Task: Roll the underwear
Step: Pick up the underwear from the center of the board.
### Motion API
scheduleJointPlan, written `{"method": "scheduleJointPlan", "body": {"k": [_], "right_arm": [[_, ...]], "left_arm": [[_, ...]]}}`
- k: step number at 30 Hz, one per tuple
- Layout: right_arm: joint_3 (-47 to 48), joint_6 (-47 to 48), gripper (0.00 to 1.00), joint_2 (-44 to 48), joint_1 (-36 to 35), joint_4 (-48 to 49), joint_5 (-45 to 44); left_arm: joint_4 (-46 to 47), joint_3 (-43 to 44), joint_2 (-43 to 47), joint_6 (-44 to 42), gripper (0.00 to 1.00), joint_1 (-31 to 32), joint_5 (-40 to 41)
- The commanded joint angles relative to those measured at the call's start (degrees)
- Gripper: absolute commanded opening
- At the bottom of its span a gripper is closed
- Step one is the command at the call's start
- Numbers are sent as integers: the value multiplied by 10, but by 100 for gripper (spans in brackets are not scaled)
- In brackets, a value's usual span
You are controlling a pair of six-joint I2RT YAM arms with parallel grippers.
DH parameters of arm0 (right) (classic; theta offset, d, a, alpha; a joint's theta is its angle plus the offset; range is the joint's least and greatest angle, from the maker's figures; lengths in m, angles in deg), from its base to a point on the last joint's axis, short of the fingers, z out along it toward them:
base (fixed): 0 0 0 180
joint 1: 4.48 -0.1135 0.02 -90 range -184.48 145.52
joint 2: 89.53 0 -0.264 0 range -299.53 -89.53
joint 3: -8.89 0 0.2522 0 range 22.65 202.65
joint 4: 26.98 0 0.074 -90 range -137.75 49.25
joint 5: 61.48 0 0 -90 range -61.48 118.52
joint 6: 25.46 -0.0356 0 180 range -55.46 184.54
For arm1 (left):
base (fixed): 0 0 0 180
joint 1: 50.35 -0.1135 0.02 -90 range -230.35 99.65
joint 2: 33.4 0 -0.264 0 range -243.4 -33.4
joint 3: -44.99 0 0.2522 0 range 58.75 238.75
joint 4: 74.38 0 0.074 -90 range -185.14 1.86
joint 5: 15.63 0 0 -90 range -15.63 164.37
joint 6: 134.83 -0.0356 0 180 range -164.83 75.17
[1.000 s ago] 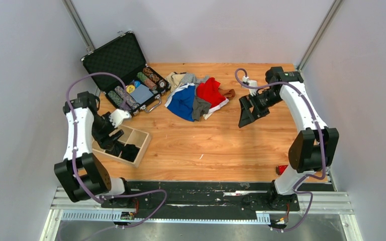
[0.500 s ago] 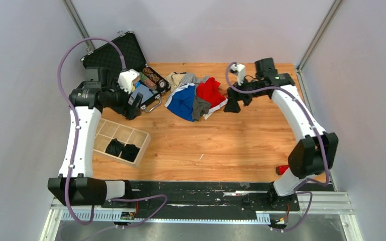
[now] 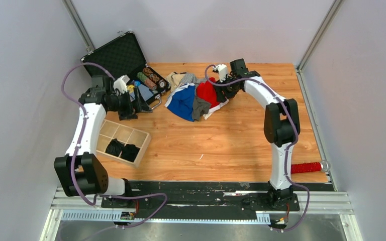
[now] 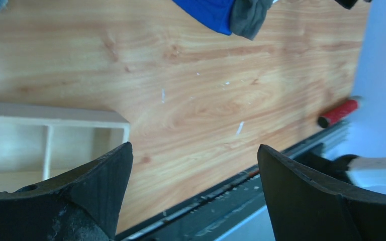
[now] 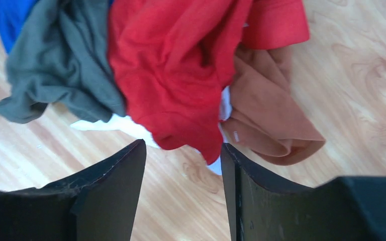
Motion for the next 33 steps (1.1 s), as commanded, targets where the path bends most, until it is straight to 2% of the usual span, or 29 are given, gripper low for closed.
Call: {"method": "scheduleJointPlan", "body": {"k": [1, 6, 10, 19, 20, 29, 33], "right_arm": [[42, 11, 57, -13, 2, 40, -46], [44, 16, 57, -36, 3, 43, -40], [45, 26, 47, -52, 4, 42, -9], [65, 45, 2, -30, 5, 33, -18], [67, 42, 0, -16, 4, 32, -17], [58, -23, 0, 174, -20, -32, 73], [1, -28, 0, 259, -45, -88, 107]], "left_arm": [[59, -37, 39, 68, 99, -31, -135], [65, -36, 54, 23, 91, -32, -186], [56, -22, 53, 4, 87, -32, -184], [35, 17, 34, -37, 83, -31, -163], [33, 20, 32, -40, 83, -29, -162], [-8, 106, 1, -195, 83, 58, -70], [-25, 134, -19, -242, 82, 91, -53]]}}
